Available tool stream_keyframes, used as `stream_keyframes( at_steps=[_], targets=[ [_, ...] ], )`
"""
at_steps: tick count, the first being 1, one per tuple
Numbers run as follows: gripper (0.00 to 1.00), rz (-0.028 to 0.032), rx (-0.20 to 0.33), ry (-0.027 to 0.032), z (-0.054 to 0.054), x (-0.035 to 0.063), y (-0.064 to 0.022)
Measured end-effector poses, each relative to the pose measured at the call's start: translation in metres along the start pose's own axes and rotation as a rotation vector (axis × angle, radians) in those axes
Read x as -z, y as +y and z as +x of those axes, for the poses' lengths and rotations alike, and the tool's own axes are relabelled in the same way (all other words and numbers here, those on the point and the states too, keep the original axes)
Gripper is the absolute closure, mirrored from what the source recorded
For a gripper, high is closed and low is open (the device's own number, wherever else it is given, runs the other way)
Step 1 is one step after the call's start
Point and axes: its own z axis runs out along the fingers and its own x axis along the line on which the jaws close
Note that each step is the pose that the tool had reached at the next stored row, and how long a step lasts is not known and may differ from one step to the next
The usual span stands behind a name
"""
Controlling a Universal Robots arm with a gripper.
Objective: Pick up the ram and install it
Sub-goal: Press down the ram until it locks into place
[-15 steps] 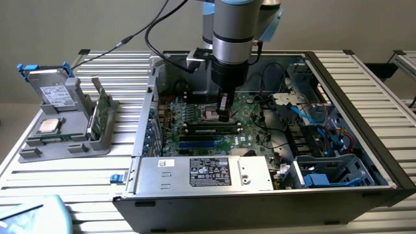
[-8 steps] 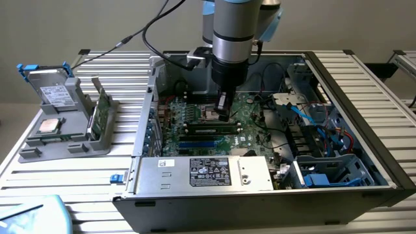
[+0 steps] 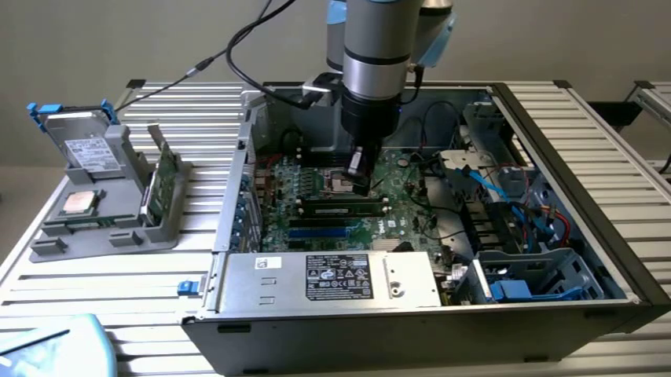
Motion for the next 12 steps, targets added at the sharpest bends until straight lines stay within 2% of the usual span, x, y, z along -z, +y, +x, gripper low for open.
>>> stream_keyframes(
  at_steps=[6, 10, 12],
  targets=[
    [0.89, 0.0063, -0.053, 0.0183, 0.0000, 0.0000, 0.0000],
    [0.89, 0.0090, -0.092, 0.0281, 0.0000, 0.0000, 0.0000],
    [0.89, 0.0094, -0.111, 0.0311, 0.0001, 0.0001, 0.0001]
  ],
)
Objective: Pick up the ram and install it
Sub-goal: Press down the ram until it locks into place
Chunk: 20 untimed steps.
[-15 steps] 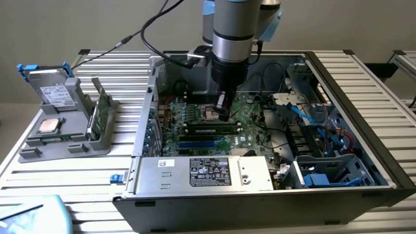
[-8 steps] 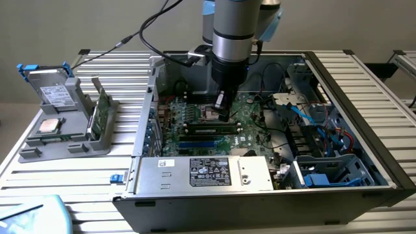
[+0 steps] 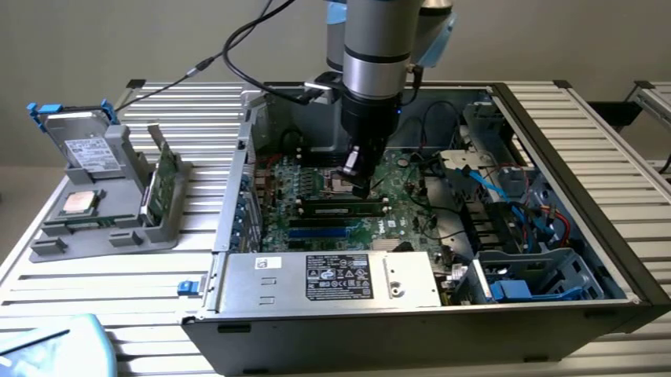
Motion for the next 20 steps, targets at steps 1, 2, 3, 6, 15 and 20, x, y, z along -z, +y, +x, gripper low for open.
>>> stream_keyframes(
  at_steps=[1, 2, 3, 6, 15, 20],
  targets=[
    [0.89, -0.0005, -0.010, 0.0006, 0.0000, 0.0000, 0.0000],
    [0.89, -0.0012, -0.019, 0.0009, 0.0000, 0.0000, 0.0001],
    [0.89, -0.0018, -0.028, 0.0011, 0.0000, 0.0000, 0.0001],
    [0.89, -0.0040, -0.060, 0.0020, 0.0000, -0.0001, 0.0002],
    [0.89, -0.0109, -0.159, 0.0052, 0.0001, -0.0001, 0.0003],
    [0.89, -0.0153, -0.216, 0.0075, 0.0002, -0.0001, 0.0004]
  ],
)
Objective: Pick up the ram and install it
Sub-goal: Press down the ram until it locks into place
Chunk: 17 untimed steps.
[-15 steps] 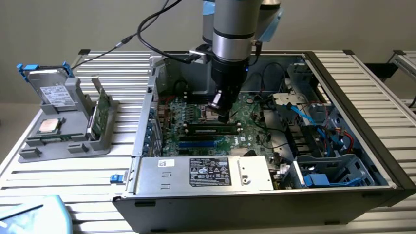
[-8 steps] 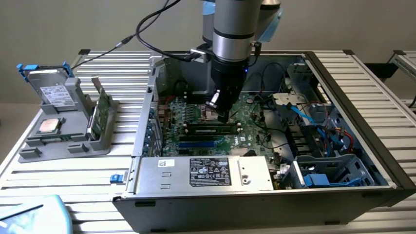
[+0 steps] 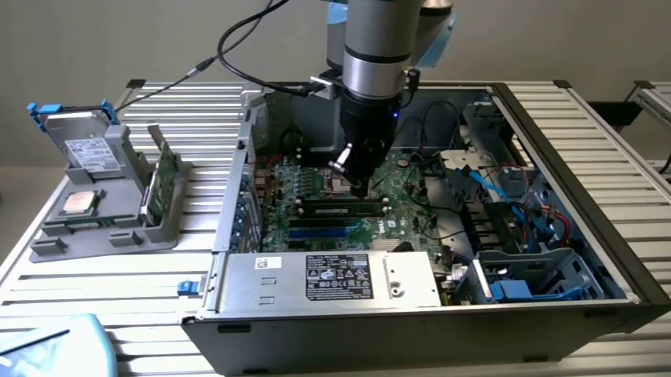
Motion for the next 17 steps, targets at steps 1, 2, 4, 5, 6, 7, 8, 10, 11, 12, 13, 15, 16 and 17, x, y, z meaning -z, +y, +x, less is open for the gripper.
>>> stream_keyframes(
  at_steps=[1, 2, 4, 5, 6, 7, 8, 10, 11, 12, 13, 15, 16, 17],
  targets=[
    [0.89, -0.0010, -0.011, 0.0005, 0.0000, 0.0000, 0.0000],
    [0.89, -0.0019, -0.023, 0.0010, 0.0000, 0.0000, 0.0000],
    [0.89, -0.0038, -0.046, 0.0021, 0.0000, 0.0000, 0.0000],
    [0.89, -0.0048, -0.058, 0.0027, 0.0001, 0.0000, 0.0001],
    [0.89, -0.0058, -0.070, 0.0032, 0.0001, 0.0000, 0.0001],
    [0.89, -0.0068, -0.082, 0.0037, 0.0001, 0.0000, 0.0001],
    [0.89, -0.0078, -0.094, 0.0043, 0.0001, 0.0000, 0.0001],
    [0.89, -0.0097, -0.118, 0.0055, 0.0001, 0.0000, 0.0001],
    [0.89, -0.0108, -0.130, 0.0060, 0.0001, 0.0000, 0.0001],
    [0.89, -0.0117, -0.142, 0.0065, 0.0001, 0.0000, 0.0001],
    [0.89, -0.0129, -0.156, 0.0071, 0.0001, 0.0000, 0.0000],
    [0.89, -0.0149, -0.181, 0.0082, 0.0001, 0.0000, 0.0001],
    [0.89, -0.0160, -0.194, 0.0088, 0.0001, 0.0000, 0.0001],
    [0.89, -0.0169, -0.205, 0.0093, 0.0001, 0.0000, 0.0001]
  ],
)
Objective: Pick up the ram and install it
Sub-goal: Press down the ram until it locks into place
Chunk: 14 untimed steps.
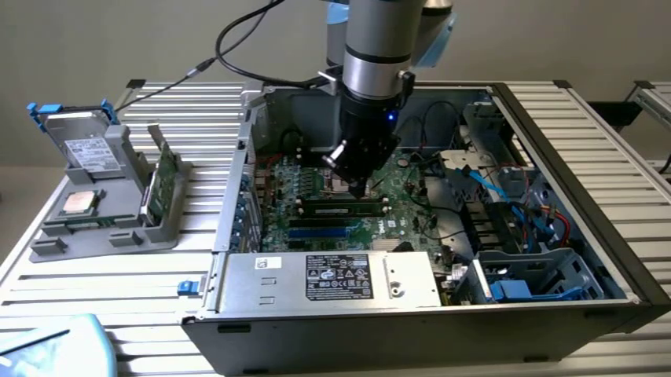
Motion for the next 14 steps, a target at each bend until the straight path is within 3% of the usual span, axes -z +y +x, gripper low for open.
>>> stream_keyframes(
  at_steps=[14],
  targets=[
    [0.89, -0.0143, -0.177, 0.0076, 0.0000, 0.0000, 0.0000]
  ],
)
